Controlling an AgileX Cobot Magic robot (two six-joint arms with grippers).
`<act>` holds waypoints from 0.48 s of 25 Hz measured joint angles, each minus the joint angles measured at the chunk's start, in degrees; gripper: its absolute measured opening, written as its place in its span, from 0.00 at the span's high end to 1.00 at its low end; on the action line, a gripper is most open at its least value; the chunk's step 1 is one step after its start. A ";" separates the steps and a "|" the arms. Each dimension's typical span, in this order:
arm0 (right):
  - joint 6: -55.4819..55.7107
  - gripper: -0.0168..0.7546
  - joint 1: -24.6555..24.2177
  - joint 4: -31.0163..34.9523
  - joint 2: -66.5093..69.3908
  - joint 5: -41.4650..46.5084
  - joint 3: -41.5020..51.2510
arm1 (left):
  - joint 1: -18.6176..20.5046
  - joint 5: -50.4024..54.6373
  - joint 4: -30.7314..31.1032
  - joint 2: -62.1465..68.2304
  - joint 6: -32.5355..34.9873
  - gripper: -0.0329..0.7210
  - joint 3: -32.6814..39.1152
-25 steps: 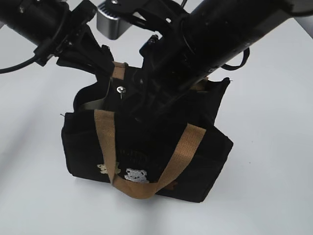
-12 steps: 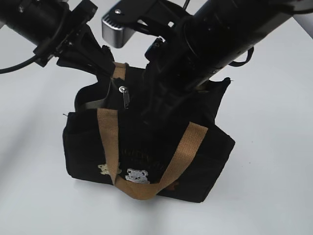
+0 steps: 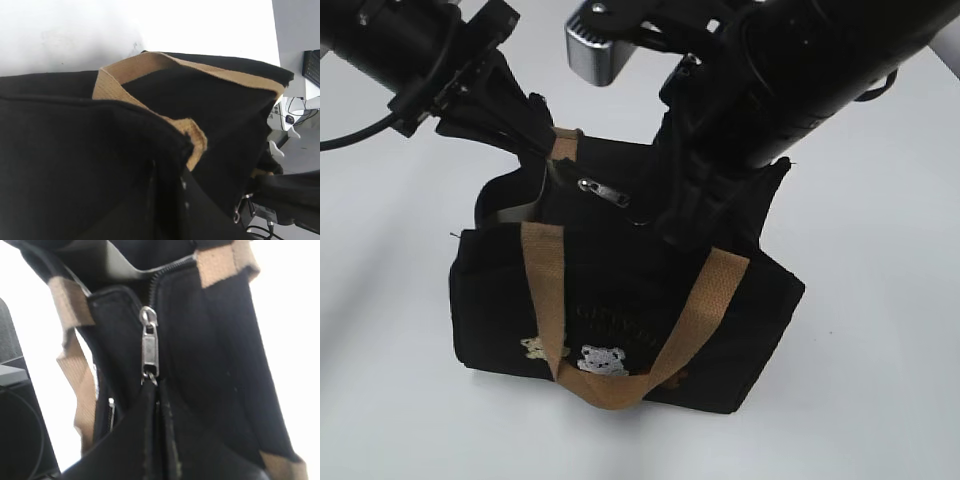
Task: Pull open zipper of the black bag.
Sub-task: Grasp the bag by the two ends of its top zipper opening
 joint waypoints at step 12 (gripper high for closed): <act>18.74 0.98 -0.60 -18.94 -3.08 13.13 -0.06 | 0.00 -0.24 2.74 0.00 -0.05 0.93 0.00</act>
